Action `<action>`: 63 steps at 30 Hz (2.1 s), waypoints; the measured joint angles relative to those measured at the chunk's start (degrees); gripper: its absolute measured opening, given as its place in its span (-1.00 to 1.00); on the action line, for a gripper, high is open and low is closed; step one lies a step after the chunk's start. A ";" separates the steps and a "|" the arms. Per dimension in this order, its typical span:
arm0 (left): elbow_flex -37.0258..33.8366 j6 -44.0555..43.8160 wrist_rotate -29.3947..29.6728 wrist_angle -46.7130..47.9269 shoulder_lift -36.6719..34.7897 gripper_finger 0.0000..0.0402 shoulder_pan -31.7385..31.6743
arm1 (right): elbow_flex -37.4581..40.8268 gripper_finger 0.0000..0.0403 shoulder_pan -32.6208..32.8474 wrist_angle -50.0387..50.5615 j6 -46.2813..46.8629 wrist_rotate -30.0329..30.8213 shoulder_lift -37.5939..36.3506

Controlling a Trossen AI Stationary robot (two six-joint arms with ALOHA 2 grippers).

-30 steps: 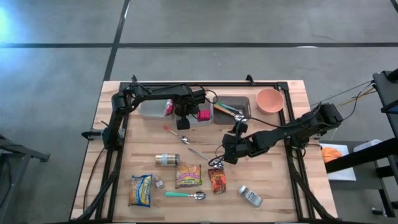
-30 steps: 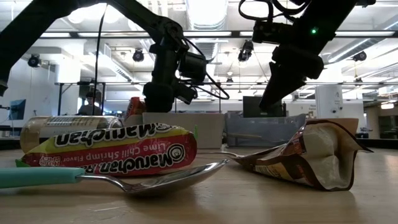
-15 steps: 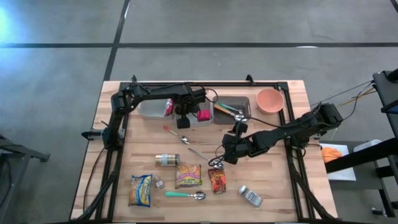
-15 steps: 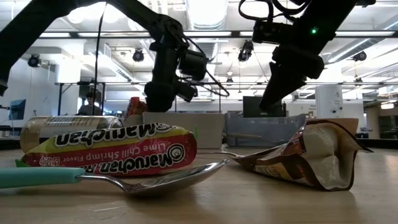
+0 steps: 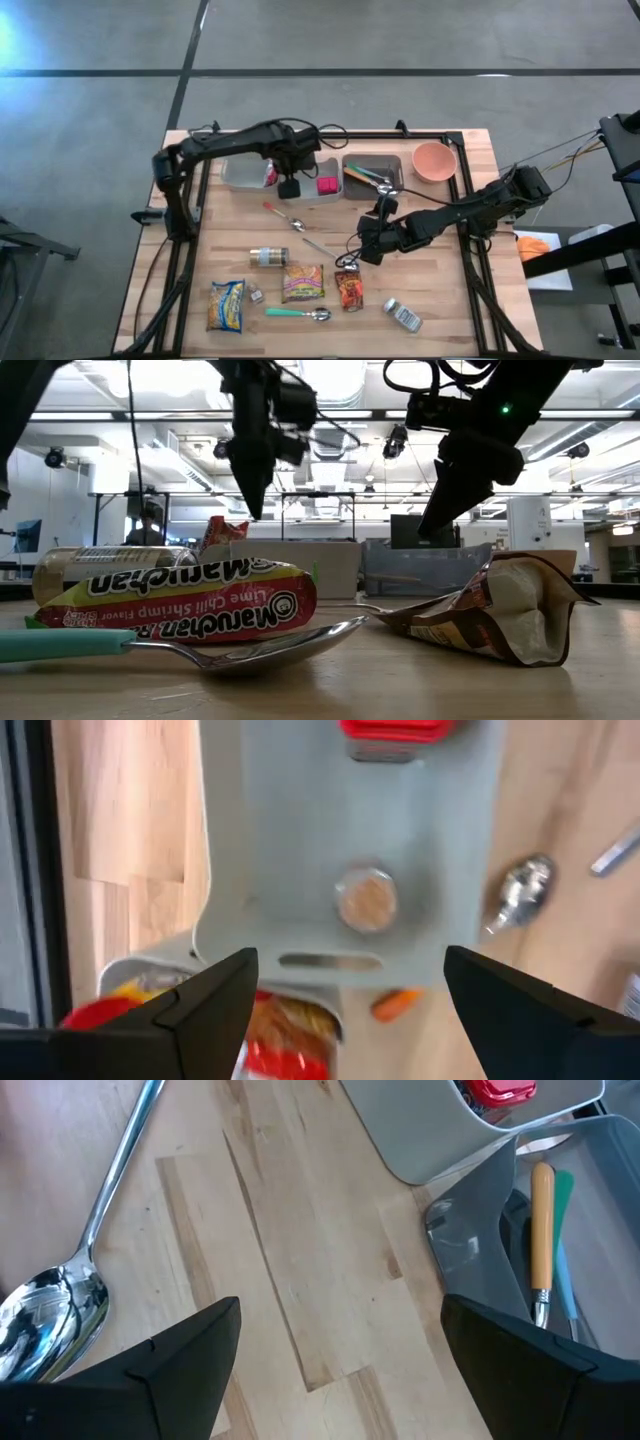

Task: Pick & Place Food Item
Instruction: Put the blue noodle pack into the left gray bin

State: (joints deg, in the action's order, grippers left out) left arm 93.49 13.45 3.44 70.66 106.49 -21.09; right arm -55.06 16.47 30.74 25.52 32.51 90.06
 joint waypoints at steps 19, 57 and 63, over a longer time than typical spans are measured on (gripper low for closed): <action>-1.07 -8.19 -3.51 11.51 -5.21 0.62 17.65 | 0.01 0.70 0.04 -0.07 0.04 -1.70 0.00; -39.58 -51.64 -27.13 -7.74 -30.68 0.62 37.40 | 0.01 0.70 0.13 -3.17 0.42 -3.02 0.02; -42.54 -73.02 -22.77 -10.45 -30.68 0.62 36.73 | 0.01 0.70 0.13 -3.23 1.31 -3.98 0.02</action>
State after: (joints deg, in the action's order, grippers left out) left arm 50.95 -59.58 -19.32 60.20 75.81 15.64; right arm -55.05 16.60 27.51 26.83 28.53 90.08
